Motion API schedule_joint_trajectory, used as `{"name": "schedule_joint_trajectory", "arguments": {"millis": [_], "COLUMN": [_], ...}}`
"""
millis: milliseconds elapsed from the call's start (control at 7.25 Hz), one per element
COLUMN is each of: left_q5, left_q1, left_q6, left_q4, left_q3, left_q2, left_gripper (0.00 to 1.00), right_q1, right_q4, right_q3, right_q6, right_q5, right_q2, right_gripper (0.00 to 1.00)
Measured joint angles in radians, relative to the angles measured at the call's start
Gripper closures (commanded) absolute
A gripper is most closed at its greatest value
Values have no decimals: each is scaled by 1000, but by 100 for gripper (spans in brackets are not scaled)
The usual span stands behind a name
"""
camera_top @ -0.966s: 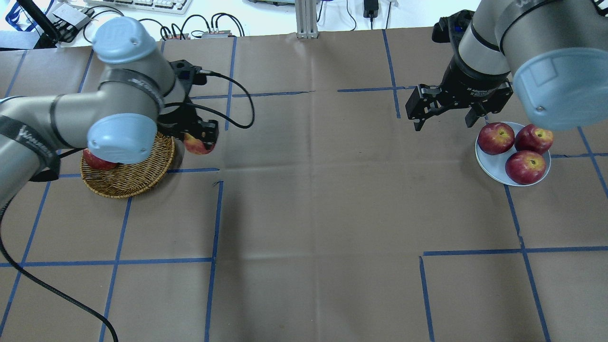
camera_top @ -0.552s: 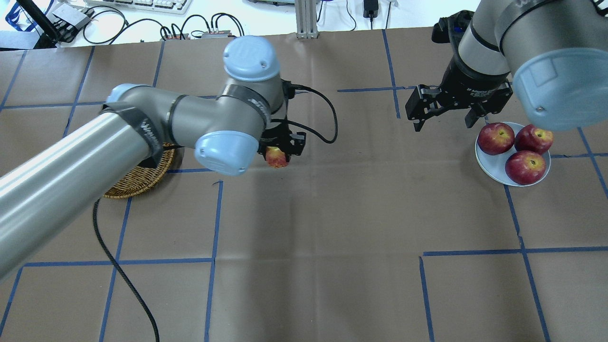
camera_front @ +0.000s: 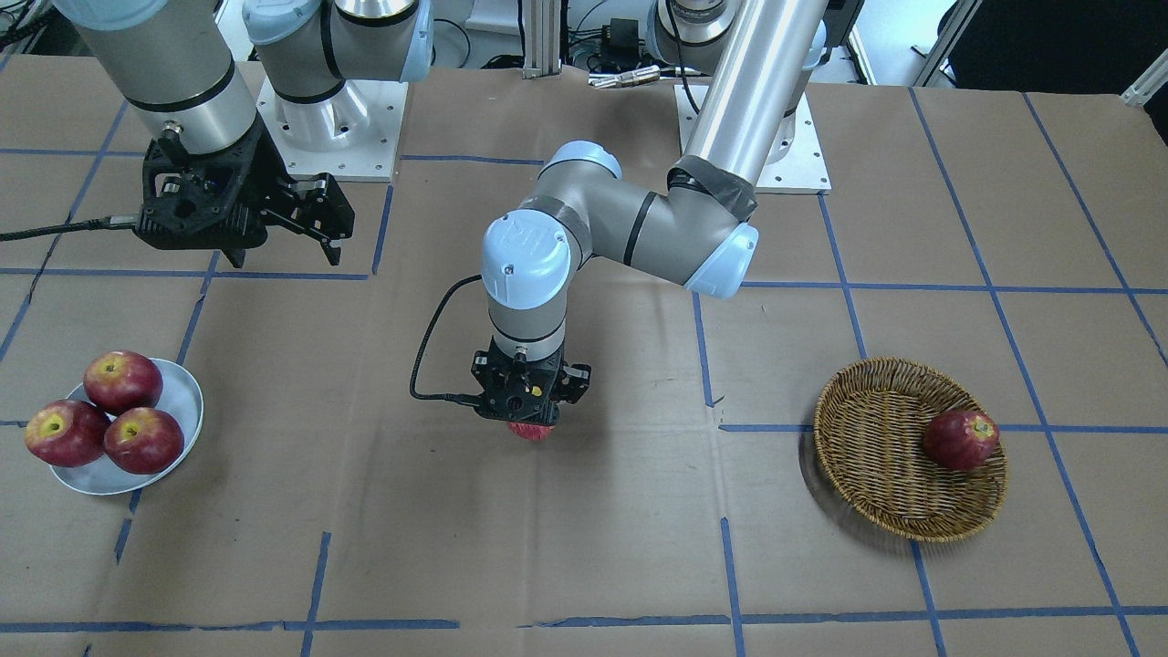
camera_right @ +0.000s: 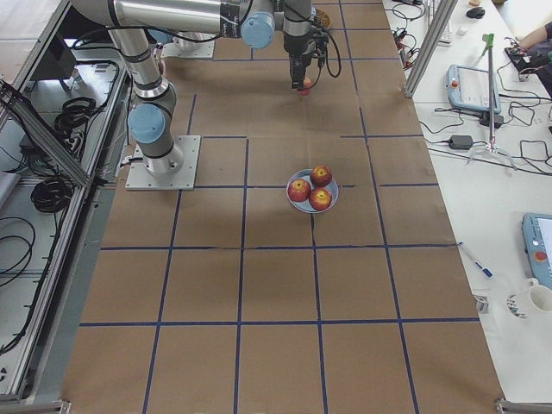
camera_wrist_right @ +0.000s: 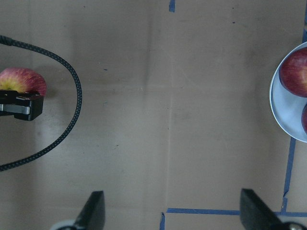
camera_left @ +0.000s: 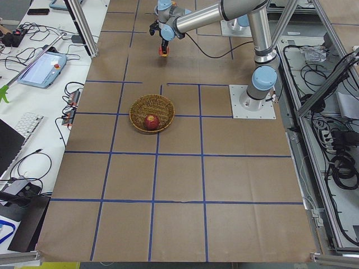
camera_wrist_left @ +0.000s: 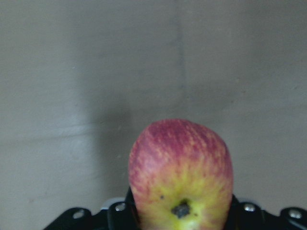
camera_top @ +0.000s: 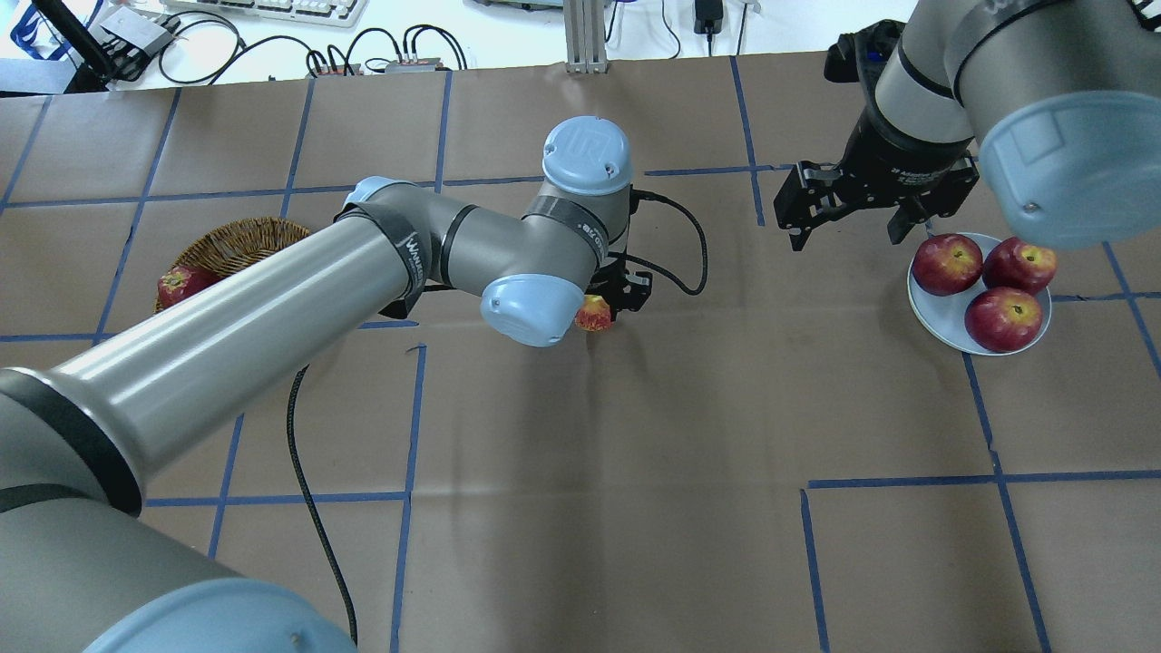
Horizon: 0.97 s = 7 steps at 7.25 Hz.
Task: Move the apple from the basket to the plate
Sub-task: 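Carry the apple with the left gripper toward the table center, then set the apple down on the table and retract the left gripper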
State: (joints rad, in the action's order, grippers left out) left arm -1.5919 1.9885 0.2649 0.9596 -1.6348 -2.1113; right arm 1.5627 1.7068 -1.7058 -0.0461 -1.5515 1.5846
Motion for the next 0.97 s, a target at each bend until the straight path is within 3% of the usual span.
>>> {"name": "schedule_joint_trajectory", "arguments": {"millis": [138, 276, 690, 966], "left_q5": [0, 0, -2, -3], "left_q1": [1, 1, -5, -55], "left_q6": [0, 0, -16, -122], "left_q4": [-5, -6, 7, 87], "left_q3": [0, -3, 0, 6], "left_q2": [-8, -11, 6, 94], "left_gripper": [10, 1, 1, 1], "right_q1": [0, 0, 0, 1], "right_q4": [1, 1, 1, 1], "right_q3": [0, 0, 0, 0], "right_q6": [0, 0, 0, 0], "right_q5": [0, 0, 1, 1], "right_q2": [0, 0, 0, 0], "right_gripper": [0, 0, 0, 0]}}
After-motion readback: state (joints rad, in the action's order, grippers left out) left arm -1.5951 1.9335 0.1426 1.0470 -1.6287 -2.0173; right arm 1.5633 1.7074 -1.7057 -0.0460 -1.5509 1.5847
